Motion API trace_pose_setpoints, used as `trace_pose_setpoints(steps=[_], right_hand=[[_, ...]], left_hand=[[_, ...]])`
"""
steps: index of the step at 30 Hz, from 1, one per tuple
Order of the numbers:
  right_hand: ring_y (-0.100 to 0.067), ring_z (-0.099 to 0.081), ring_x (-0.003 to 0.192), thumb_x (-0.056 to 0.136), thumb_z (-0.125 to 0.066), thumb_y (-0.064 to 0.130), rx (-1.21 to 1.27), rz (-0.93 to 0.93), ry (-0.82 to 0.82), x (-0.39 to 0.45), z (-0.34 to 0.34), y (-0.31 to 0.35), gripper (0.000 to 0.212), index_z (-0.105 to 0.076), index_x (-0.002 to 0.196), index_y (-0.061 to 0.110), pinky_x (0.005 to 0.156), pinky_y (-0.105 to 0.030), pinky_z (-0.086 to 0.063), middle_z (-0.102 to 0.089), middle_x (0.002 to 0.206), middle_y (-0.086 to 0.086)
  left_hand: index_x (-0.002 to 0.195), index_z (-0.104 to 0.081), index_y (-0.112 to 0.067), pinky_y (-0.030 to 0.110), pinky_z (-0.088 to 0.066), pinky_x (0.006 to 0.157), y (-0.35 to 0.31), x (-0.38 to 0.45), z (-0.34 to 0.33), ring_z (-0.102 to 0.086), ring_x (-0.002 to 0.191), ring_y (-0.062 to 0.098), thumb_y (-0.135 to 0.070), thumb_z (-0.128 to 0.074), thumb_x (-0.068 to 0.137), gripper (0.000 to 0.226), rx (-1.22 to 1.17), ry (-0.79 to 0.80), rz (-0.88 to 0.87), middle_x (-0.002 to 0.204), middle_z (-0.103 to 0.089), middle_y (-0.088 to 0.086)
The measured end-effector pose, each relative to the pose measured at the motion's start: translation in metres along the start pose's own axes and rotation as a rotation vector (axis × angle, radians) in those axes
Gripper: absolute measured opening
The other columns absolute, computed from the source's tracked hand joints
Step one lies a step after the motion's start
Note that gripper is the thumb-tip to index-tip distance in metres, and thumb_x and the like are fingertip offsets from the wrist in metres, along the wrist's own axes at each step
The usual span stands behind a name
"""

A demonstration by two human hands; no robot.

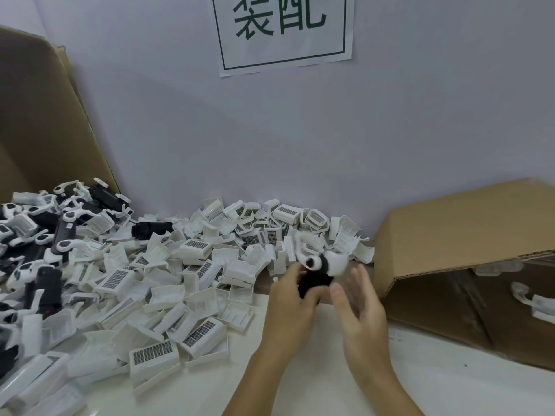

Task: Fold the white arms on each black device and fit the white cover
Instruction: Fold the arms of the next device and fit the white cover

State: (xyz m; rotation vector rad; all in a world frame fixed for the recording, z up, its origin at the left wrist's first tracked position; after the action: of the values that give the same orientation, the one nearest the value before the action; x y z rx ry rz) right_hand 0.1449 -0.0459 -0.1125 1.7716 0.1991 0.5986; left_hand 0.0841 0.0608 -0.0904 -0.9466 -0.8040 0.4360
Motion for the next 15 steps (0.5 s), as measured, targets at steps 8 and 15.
trace_pose_setpoints(steps=[8,15], right_hand=[[-0.005,-0.054,0.125,0.101,-0.053,0.010,-0.026,-0.062,-0.052,0.003,0.005,-0.003,0.047,-0.047,0.146,0.021,0.110,-0.041,-0.043,-0.056,0.136,0.011],[-0.007,-0.060,0.117,0.101,-0.048,0.005,-0.069,-0.099,-0.062,0.002,0.003,0.002,0.038,-0.059,0.131,0.026,0.099,-0.039,-0.049,-0.065,0.124,0.009]], left_hand=[[0.112,-0.068,-0.012,0.038,-0.054,0.085,-0.004,0.012,0.017,-0.068,0.095,0.023,-0.040,-0.044,0.104,0.038,-0.955,-0.279,0.560,0.102,-0.073,0.008],[0.092,-0.059,-0.009,0.027,-0.051,0.053,-0.003,0.014,0.016,-0.056,0.051,0.011,-0.031,-0.077,0.080,0.030,-0.948,-0.219,0.623,0.065,-0.058,0.000]])
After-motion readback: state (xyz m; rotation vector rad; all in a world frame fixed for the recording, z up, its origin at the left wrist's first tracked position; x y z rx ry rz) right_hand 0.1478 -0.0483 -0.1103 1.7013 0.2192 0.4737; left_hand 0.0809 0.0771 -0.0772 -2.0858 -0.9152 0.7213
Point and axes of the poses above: each hand's wrist, its own x-axis towards the middle knuckle, its own z-axis out of the back of the hand, y = z × x, the point moved 2 cm from there along x, towards the middle knuckle
